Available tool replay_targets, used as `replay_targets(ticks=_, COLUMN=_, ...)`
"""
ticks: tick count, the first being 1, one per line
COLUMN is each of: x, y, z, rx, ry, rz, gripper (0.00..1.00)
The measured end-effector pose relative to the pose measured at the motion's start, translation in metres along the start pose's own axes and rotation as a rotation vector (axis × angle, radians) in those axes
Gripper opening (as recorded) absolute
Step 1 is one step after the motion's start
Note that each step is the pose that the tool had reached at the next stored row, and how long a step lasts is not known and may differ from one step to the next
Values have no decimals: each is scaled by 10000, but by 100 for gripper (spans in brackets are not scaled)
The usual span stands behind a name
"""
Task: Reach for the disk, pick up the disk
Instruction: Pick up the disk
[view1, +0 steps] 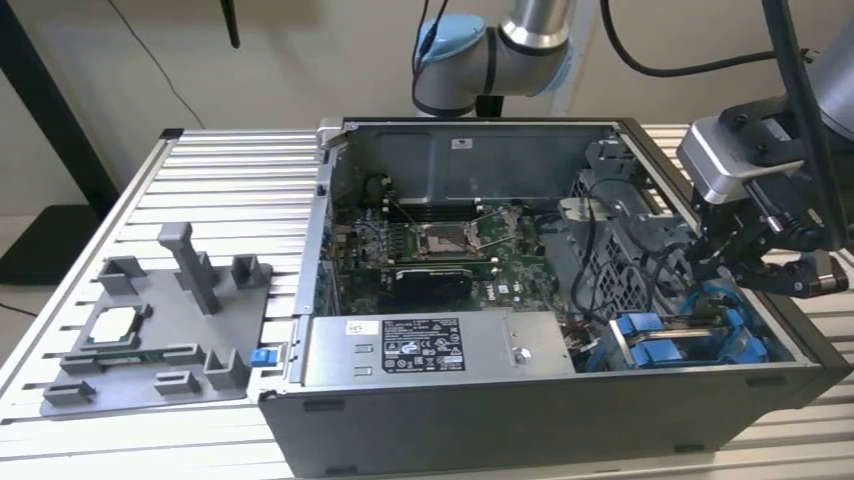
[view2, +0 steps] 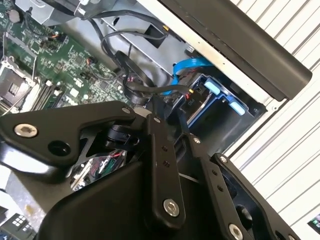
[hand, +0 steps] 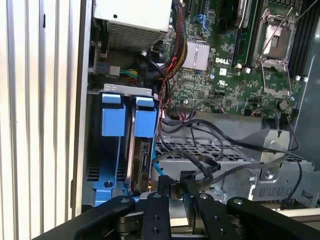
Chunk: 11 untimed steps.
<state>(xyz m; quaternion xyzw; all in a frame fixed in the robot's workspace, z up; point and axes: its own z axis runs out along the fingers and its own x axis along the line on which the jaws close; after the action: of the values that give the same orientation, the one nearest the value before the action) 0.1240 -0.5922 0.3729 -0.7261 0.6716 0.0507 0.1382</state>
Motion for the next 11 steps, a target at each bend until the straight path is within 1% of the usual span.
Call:
replay_targets(ticks=2, x=2, y=0, z=1, rx=5, ry=-21, rz=11, gripper=100)
replay_targets(ticks=6, x=32, y=1, z=-6, rx=10, ry=-66, rz=22, gripper=100)
replay_targets(ticks=7, x=35, y=1, z=-6, rx=12, ry=-85, rz=26, gripper=0)
replay_targets(ticks=9, x=42, y=2, z=-6, rx=18, ry=-125, rz=40, gripper=0)
replay_targets(ticks=11, x=49, y=2, z=-7, rx=23, ry=-148, rz=53, gripper=0)
